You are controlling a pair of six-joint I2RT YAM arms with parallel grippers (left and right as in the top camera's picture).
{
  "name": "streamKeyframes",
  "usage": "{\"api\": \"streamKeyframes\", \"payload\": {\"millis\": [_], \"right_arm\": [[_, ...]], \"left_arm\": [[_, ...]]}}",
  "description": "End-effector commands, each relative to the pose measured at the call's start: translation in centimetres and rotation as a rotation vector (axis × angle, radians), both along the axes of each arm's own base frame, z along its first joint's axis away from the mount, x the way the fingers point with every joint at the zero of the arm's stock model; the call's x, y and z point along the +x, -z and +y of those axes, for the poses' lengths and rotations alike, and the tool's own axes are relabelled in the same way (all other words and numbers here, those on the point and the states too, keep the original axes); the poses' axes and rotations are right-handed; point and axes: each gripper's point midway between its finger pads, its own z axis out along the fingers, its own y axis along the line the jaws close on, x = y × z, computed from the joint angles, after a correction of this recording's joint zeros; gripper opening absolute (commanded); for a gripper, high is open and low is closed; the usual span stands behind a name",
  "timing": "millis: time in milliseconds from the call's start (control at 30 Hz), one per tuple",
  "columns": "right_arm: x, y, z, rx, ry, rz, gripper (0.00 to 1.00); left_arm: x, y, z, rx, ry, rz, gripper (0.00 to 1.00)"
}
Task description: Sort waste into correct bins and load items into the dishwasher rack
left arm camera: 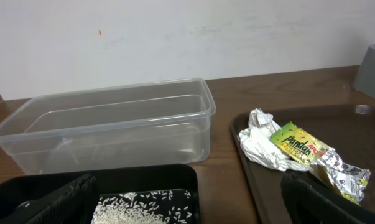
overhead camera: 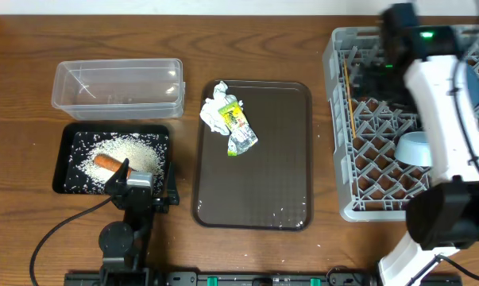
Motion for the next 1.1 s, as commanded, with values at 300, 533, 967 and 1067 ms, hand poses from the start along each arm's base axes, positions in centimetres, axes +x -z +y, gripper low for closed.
{"api": "streamKeyframes", "payload": {"millis": [300, 533, 967, 1067], "right_arm": [[-1.9, -0.6, -8.6, -0.031, 0.213, -0.003, 0.99], [-2.0, -0.6, -8.9, -0.030, 0.222, -0.003, 0.99], [-2.0, -0.6, -8.9, -0.030, 0.222, -0.003, 0.99], [-2.0, -0.6, -8.9, -0.030, 0.222, -0.003, 0.99]], "left_arm": [[-0.1, 1.5, -0.1, 0.008, 0.007, 0.044, 0.96], [-0.1, 1.5, -0.1, 0.008, 0.007, 0.044, 0.96], [-5.3, -1.2, -11.2, -0.609, 0.678, 0.223, 0.96], [-5.8, -4.1, -11.4, -0.594, 0.719, 0.149, 0.96]]}}
